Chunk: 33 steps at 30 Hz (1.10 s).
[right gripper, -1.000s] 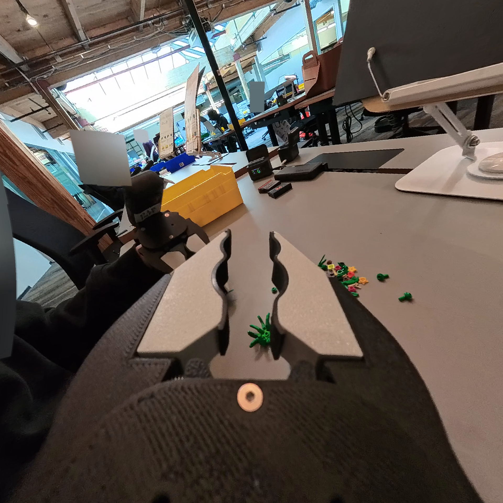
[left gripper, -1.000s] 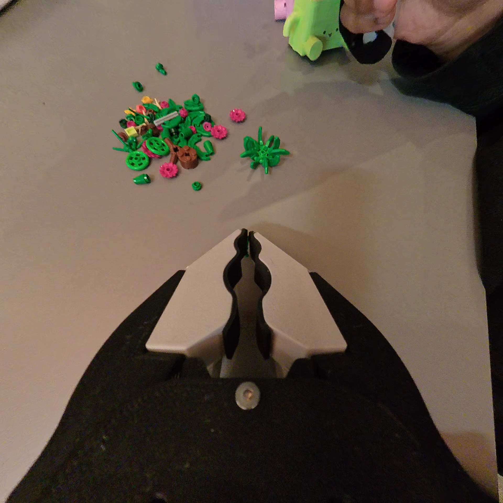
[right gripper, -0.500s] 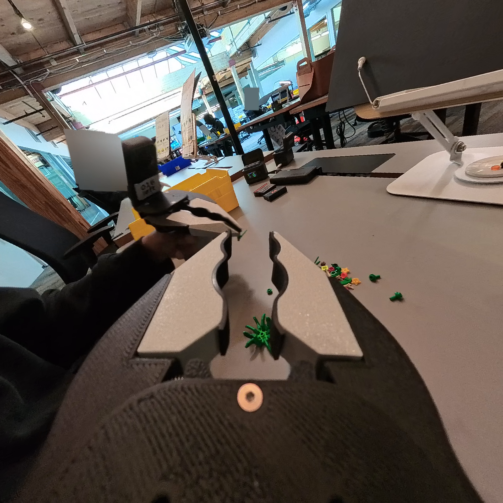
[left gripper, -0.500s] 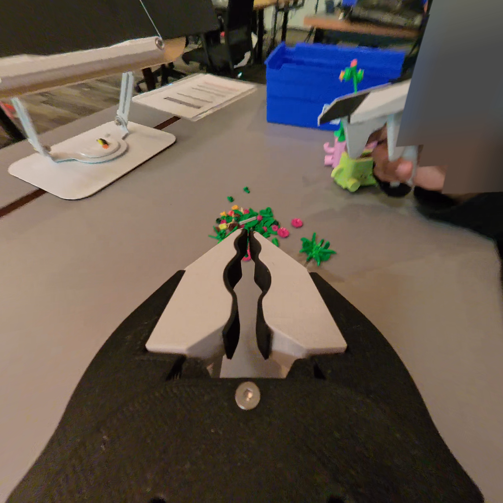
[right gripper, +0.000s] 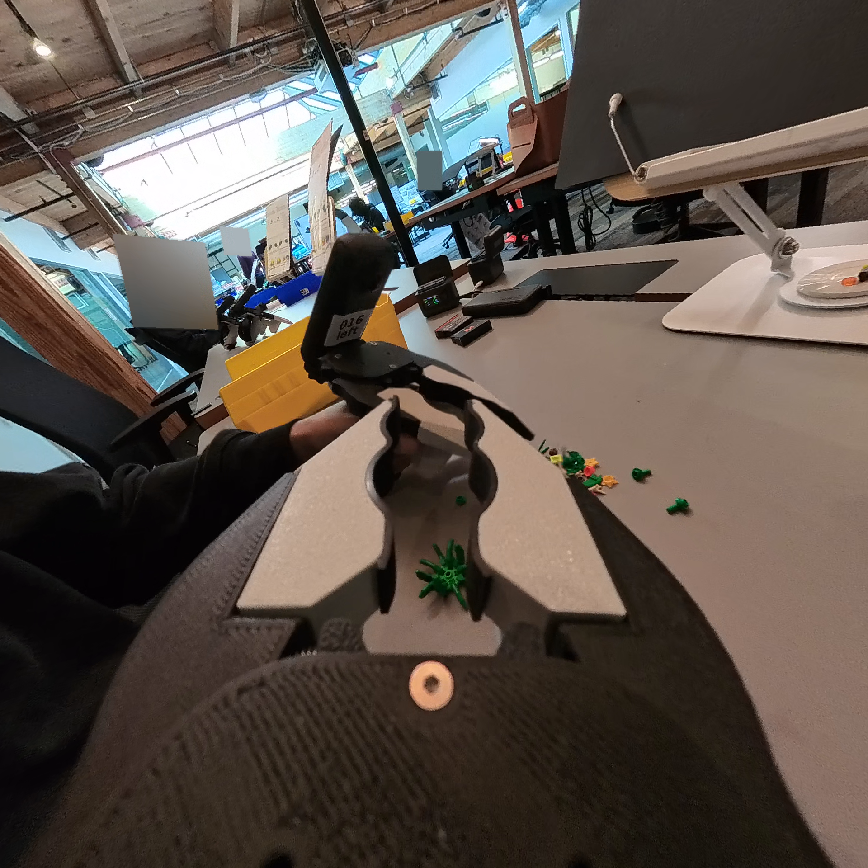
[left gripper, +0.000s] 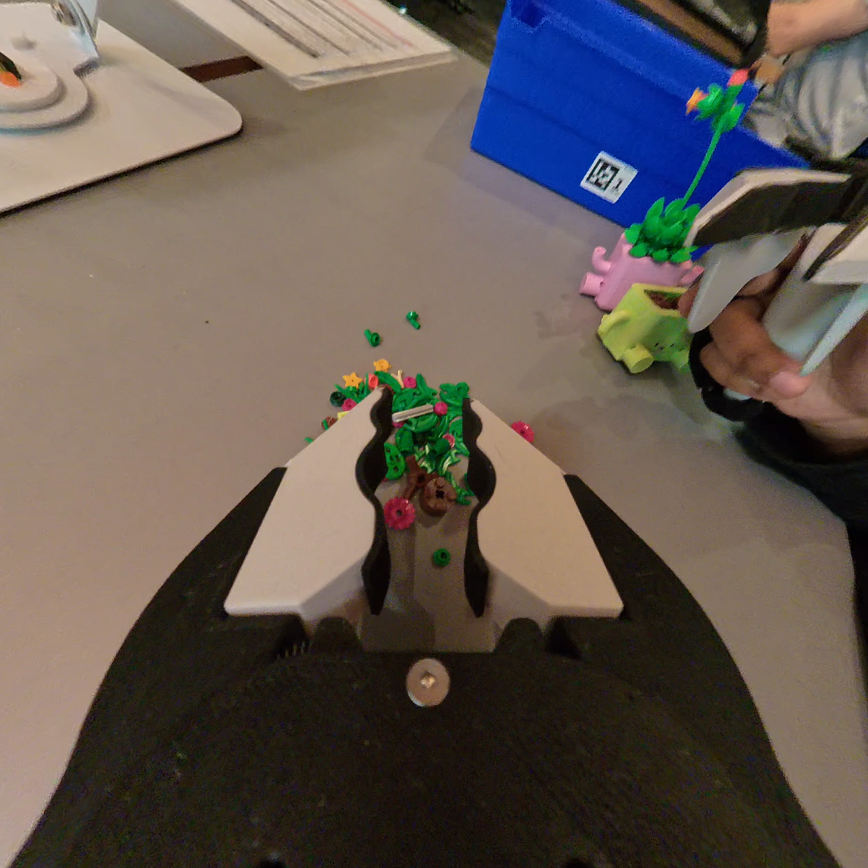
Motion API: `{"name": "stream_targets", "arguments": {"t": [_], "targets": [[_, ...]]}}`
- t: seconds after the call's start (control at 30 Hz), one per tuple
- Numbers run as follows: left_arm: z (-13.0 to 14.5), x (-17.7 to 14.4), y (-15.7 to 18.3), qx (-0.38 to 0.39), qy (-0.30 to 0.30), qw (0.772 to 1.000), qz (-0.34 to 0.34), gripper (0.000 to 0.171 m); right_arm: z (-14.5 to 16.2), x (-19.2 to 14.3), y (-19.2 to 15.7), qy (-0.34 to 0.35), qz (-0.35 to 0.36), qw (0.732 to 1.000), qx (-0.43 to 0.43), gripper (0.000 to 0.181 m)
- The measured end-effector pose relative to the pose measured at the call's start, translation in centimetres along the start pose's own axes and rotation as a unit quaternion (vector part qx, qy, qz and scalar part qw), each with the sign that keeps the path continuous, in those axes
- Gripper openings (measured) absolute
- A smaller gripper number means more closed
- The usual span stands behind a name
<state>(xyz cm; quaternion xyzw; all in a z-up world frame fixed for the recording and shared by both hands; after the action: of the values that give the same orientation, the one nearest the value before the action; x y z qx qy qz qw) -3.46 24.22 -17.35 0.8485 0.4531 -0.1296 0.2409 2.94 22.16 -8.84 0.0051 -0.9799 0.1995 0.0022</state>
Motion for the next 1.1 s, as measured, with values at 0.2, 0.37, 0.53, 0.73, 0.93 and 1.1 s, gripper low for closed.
{"name": "stream_targets", "arguments": {"t": [0.2, 0.37, 0.53, 0.73, 0.93, 1.1], "targets": [[-0.5, -1.9, 0.1, 0.048, 0.041, 0.998, -0.028, 0.028, -0.2, -0.2, 0.2, 0.004, 0.005, 1.000, -0.002, 0.025], [0.2, -3.3, 1.4, 0.120, 0.042, 0.992, -0.023, 0.024, 0.1, -0.1, 0.4, 0.000, 0.007, 1.000, 0.002, 0.025], [3.3, -2.3, 5.6, 0.210, -0.026, 0.976, 0.049, 0.026, 0.8, 0.3, 0.5, -0.016, 0.013, 1.000, -0.006, 0.025], [5.0, -1.4, 6.5, 0.248, -0.077, 0.965, 0.048, 0.041, 1.8, 0.5, 0.3, -0.043, 0.024, 0.998, -0.025, 0.026], [5.9, -0.7, 6.2, 0.265, -0.109, 0.958, 0.026, 0.048, 5.8, 0.5, 1.1, -0.144, 0.073, 0.984, -0.078, 0.027], [6.5, -0.3, 6.1, 0.289, -0.130, 0.948, 0.007, 0.048, 8.2, -1.2, 1.1, -0.190, 0.098, 0.970, -0.114, 0.028]]}}
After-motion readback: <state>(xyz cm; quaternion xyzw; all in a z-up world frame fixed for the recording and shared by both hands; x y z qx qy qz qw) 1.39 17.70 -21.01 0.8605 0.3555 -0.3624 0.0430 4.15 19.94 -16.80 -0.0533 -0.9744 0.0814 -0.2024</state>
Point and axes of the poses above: each gripper's, where its closed fingertips meet, x out along the fingers, z out of its underside, y = z × x across the jaws, the point moved 1 cm from there along -x, back along the fingers, and after that the axes turned 1 degree about y, right-handed, at the moved point
